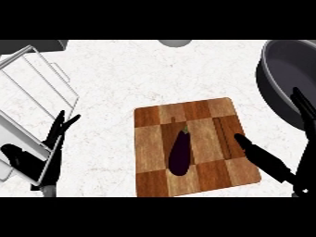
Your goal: Pick the eggplant from the cutting board and place it in the pot
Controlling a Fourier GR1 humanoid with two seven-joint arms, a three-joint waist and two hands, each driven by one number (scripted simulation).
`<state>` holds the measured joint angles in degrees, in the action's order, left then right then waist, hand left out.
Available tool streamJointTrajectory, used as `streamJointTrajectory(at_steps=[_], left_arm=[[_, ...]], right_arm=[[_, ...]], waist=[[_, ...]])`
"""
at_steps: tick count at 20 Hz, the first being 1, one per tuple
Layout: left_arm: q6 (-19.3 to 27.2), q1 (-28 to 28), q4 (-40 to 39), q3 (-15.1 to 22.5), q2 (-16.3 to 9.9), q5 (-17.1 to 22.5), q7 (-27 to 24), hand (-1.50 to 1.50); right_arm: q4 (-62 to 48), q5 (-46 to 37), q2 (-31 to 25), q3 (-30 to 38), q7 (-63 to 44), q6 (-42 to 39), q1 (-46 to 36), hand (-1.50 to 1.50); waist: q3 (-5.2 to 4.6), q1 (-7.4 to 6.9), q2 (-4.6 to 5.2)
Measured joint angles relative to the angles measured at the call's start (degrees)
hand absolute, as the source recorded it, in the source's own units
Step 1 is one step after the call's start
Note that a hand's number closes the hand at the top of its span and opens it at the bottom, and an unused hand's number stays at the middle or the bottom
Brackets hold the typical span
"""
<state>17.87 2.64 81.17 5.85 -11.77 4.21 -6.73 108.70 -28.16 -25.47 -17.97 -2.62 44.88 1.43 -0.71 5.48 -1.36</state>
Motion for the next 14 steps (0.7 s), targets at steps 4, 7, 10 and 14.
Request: streamJointTrajectory(at_steps=[4,7,10,14], left_arm=[[0.5,0.2,0.7,1.4,0.5,-1.8,0.4,0.00],[-1.2,0.1,0.9,2.0,0.2,-2.0,0.1,0.00],[-0.3,-0.3,0.4,2.6,0.7,-3.0,3.1,0.00],[-1.4,-0.7,0.6,2.2,1.2,-1.9,1.9,0.00]], right_arm=[[2.4,-11.2,3.0,-5.1,-4.5,1.9,7.8,-1.50],[1.9,-18.3,4.5,-7.5,-9.9,-1.0,12.1,-1.50],[1.1,-23.9,5.6,-9.8,-16.1,-6.1,16.3,-1.50],[0.9,-31.0,8.1,-12.2,-25.7,-14.1,19.2,-1.50]], waist=[[0.07,-1.20,0.42],[-0.10,-2.08,0.86],[0.01,-2.80,1.33],[-0.46,-4.23,1.66]])
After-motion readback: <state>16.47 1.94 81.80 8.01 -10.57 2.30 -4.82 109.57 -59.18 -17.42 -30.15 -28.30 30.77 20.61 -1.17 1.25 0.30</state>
